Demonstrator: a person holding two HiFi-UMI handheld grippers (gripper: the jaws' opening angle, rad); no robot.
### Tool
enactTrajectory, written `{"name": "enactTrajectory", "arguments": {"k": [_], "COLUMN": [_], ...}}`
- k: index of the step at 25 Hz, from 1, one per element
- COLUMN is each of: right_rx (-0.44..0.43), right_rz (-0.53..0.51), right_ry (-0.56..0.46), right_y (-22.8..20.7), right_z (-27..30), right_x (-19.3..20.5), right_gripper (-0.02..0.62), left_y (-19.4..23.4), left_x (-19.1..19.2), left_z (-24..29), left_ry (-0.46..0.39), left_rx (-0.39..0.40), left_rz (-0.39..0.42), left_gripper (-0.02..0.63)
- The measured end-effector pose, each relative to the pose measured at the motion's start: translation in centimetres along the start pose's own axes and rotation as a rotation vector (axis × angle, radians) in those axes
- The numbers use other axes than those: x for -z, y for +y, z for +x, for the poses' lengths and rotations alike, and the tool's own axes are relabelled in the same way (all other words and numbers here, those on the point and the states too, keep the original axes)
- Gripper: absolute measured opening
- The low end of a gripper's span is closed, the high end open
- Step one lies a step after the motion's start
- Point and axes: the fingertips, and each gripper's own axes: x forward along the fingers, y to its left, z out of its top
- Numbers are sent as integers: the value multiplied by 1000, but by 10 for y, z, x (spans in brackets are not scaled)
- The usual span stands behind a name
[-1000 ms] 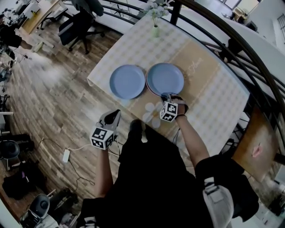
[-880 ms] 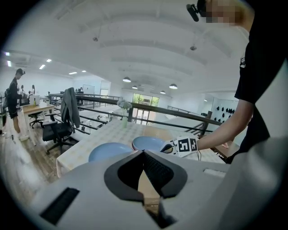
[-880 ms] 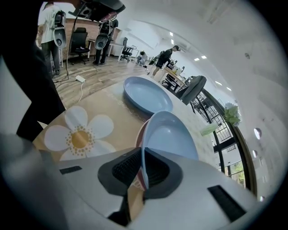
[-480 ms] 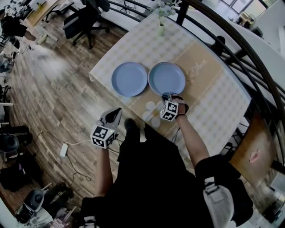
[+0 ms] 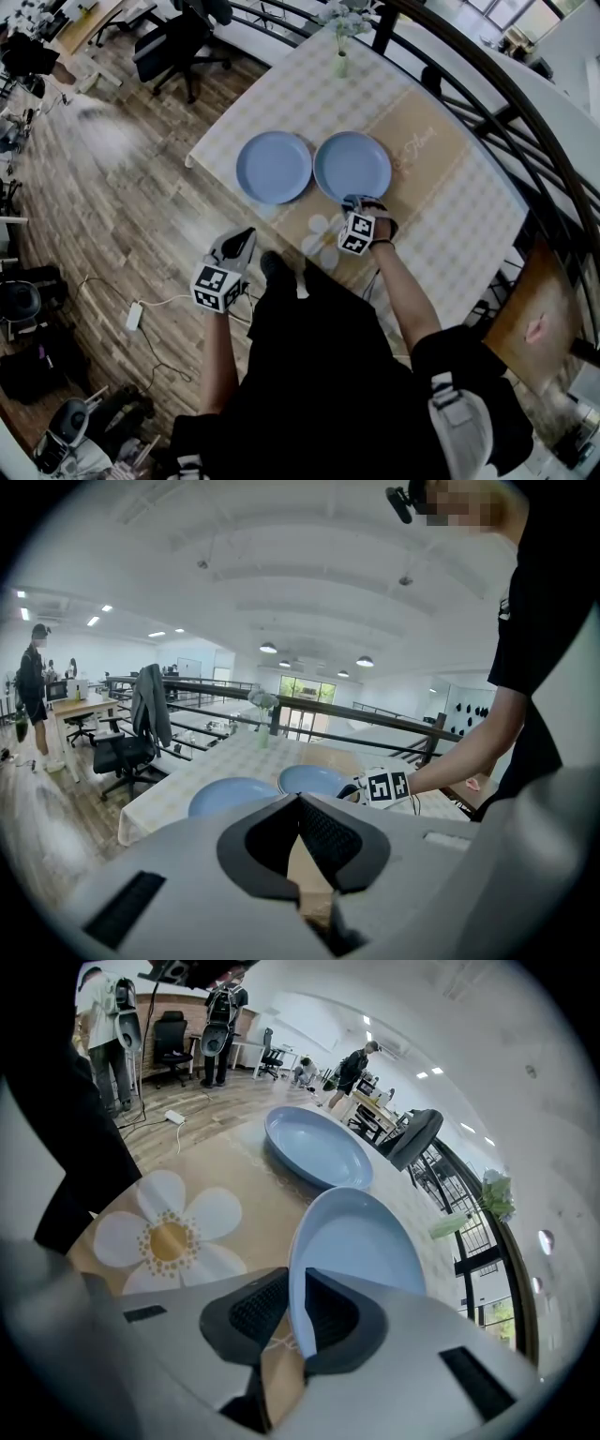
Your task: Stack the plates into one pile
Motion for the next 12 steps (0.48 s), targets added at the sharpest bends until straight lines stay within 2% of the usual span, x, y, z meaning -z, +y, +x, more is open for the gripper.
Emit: {"name": "enactTrajectory", "arguments": {"k": [12], "right_rx": [12], "right_rz": [41], "right_ry": [7], "right_y": [1], "right_z": [-6], "right_x": [-4], "right_gripper": [58], "left_y": [8], "left_x": [2], "left_z": [-5], "left_ry": [-13], "left_rx": [30], "left_rz": [3], "left_gripper": [0]}}
